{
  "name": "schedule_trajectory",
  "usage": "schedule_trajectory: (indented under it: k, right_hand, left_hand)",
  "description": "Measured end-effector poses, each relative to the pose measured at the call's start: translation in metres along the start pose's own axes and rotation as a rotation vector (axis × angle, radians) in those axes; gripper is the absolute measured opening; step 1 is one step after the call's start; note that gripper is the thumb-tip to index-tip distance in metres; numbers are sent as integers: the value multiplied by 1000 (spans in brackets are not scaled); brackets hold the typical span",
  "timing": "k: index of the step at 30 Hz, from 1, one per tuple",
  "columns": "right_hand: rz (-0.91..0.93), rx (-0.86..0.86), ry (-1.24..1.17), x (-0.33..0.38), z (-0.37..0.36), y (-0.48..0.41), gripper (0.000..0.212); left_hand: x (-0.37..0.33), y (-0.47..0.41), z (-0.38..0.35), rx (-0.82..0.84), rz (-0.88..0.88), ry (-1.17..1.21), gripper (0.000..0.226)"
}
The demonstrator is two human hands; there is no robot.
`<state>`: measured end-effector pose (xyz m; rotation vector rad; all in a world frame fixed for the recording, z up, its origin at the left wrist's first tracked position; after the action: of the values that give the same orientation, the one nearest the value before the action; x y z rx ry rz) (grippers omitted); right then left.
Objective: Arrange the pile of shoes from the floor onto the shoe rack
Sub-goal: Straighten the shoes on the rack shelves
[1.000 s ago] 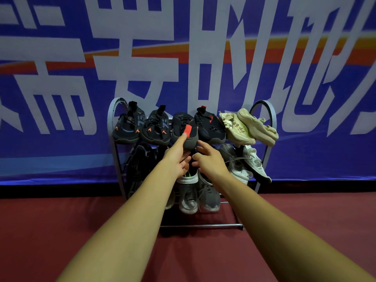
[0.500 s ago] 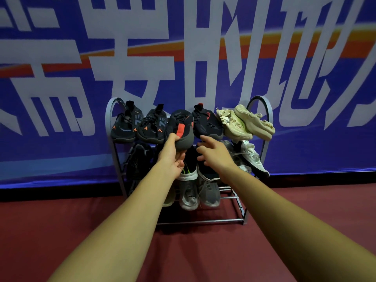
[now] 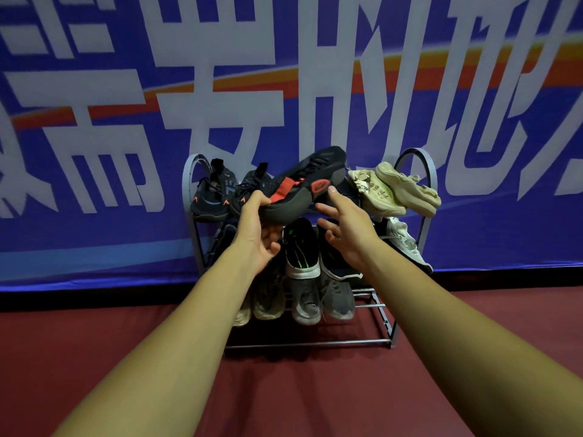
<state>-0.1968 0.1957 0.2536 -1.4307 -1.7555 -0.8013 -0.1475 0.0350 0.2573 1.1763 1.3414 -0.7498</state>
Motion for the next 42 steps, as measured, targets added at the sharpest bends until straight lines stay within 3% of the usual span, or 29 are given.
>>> schedule_trajectory:
  k: [5,10,15,20,23,27,31,36,42]
  right_hand:
    - [-75,-38,-141,4,1,-4,40]
    - [-66,-5,-131,6,6,-4,47]
    - [-108,-47,-167,6,10,0,35]
    - [-130,-120,-191,3,9,0,22]
    - [-138,-135,-261,0,6,0,15]
    - [-134,-131,-297,-4,1,2,14]
    - [-155,-109,-293,-4,3,4,18]
    - [-154,-137,-261,3,11,6,37]
    - [-143,-188,-285,6,20,8,26]
  left_hand:
    - [3,0,12,11,17,-51,22]
    - [6,1,22,78,41,-50,23]
    - [5,1,18,85,7,-102,34]
    - [12,-3,14,44,8,21,49]
    - [11,-2,5,101,-38,53,60]
    - [12,6,-19,173,-46,54,49]
    - [11,11,-32,78,-49,158,54]
    - [9,9,-32,11,-41,245,61]
    - [6,6,-37,-40,-68,233,62]
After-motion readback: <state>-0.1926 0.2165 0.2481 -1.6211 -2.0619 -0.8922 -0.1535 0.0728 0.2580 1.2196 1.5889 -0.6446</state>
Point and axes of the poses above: each hand's wrist, its own y-axis away from the middle knuckle, its own z-axis out of the back of the hand, x = y × z, the point moved 1 cm from there along -y, towards the middle knuckle, and after that the axes turned 15 degrees about -y, right-handed, at the moved point
